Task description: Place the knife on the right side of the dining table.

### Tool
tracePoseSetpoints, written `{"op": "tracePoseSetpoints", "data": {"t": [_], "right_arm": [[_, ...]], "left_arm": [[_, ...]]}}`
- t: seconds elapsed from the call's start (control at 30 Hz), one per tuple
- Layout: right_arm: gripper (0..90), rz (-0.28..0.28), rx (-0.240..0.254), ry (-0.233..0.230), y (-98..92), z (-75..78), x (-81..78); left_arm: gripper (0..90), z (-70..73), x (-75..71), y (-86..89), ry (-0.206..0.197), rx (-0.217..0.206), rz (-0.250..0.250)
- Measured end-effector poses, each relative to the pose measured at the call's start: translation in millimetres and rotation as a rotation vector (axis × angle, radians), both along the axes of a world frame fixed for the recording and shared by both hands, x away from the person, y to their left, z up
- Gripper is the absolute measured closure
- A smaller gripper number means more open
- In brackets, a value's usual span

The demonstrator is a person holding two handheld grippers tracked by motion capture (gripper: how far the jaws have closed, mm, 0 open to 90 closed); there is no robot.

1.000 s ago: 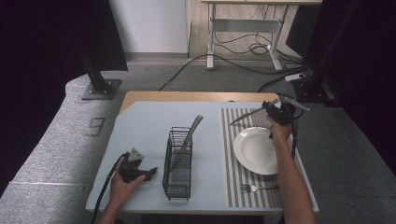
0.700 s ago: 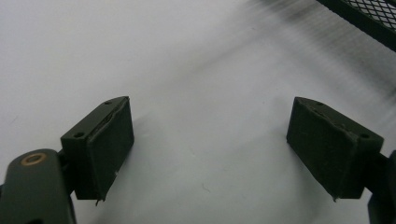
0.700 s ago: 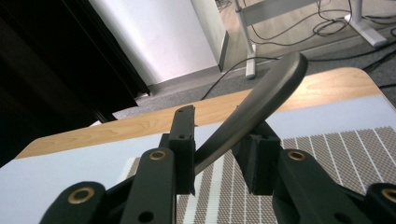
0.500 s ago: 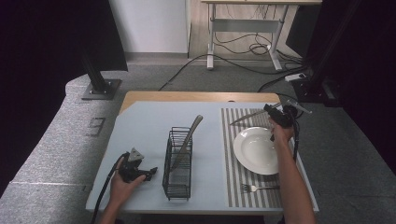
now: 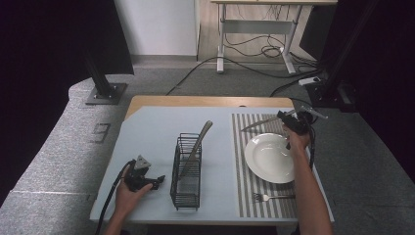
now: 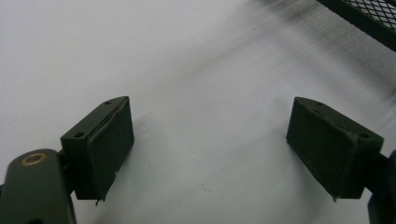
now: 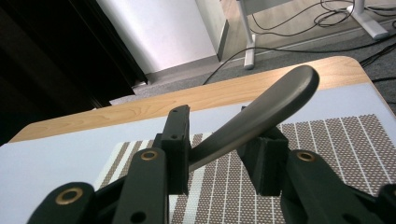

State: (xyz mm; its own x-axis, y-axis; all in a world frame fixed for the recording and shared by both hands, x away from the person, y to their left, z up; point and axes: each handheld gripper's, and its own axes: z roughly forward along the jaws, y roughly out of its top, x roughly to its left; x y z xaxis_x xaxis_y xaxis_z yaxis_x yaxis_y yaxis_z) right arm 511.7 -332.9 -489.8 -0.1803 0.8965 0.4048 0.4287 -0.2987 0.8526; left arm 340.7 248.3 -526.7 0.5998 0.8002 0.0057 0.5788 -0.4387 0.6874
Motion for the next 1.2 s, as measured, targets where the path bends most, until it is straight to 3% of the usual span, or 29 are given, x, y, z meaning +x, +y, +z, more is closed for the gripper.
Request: {"op": "tracePoseSetpoints", "data": {"t": [0.63, 1.2], "right_arm": [[58.4, 0.020, -0.041, 0.018, -6.9, -3.5, 0.3], [56.8, 0.039, -0.023, 0.038, -20.3, -7.9, -0.5]], "left_arm": [[14.2, 0.0, 0.0, 0.0, 0.000, 0.000, 0.000], [14.2, 0.0, 0.0, 0.0, 0.000, 0.000, 0.000]]}}
